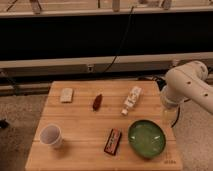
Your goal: Drag the pepper across the table
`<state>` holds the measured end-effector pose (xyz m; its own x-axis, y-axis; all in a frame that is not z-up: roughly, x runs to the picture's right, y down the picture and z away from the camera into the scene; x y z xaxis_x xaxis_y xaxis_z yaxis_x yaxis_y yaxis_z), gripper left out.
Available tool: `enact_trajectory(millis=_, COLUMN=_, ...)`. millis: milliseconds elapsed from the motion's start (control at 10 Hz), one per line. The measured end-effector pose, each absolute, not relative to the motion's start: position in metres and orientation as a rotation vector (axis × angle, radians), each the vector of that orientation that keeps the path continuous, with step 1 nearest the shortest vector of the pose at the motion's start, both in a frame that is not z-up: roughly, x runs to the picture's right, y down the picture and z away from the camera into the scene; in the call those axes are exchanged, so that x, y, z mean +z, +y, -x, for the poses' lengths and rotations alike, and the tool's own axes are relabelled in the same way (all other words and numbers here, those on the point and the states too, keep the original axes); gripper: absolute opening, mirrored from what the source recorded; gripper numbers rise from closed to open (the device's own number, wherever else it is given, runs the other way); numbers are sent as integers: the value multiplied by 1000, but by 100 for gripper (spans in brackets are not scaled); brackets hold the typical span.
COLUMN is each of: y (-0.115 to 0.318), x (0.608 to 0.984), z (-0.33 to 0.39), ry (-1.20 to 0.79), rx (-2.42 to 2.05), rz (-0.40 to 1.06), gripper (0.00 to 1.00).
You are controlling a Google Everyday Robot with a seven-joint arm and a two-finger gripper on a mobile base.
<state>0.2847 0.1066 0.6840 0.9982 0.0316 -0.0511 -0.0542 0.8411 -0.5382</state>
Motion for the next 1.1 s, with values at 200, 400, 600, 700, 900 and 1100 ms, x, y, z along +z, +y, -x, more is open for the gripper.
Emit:
enact_trajectory(millis=200, y=102, x=688, z=-278, ry=46, rx=19, rz=565, gripper=80)
enact_trajectory(millis=400, y=91, x=697, z=-247, ry=44, rx=-29, rz=563, gripper=80)
enact_trajectory(millis=600, y=81, x=704, z=-219, ry=45, rx=-71, rz=556, gripper=80)
enact_trajectory(millis=700, y=76, x=708, z=-210, ry=45, rx=-100, rz=554, gripper=80)
enact_trajectory(millis=900, y=69, x=713, z=-200, ry=45, rx=-140, rz=549, gripper=80)
enact_trajectory(millis=1100, y=65, x=721, z=-181, ry=33, rx=-170, rz=540, gripper=80)
